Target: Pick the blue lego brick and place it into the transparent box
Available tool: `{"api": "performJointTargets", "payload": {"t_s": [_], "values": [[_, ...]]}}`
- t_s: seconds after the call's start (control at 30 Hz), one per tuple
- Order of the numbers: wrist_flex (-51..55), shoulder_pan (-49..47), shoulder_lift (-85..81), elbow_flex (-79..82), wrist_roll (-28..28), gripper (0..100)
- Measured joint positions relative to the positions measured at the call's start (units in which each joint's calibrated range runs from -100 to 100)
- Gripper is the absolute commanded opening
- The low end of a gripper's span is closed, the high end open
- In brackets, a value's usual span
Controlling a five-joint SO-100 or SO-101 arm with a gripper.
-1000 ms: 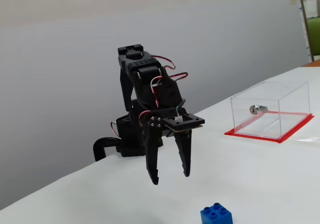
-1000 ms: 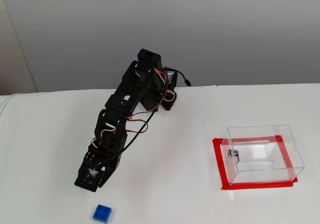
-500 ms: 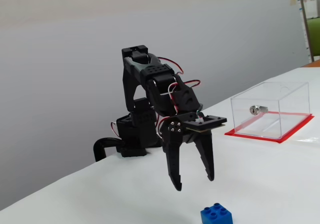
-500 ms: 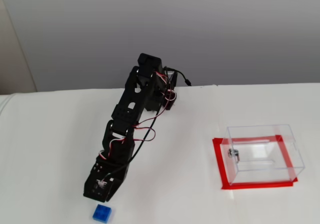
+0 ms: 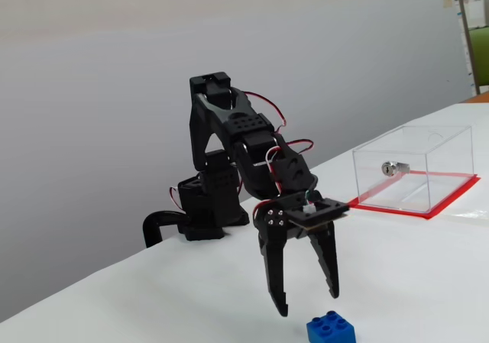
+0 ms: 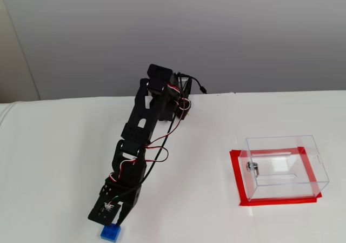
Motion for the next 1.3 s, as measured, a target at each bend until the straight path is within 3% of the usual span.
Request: {"api": "performJointTargets", "payload": {"t_s": [1.03,1.3], "values": [[3.2,-2.6,13.6,-12.7,-1.0,25],[3.2,-3.2,13.6,-12.8,-1.0,4]]}}
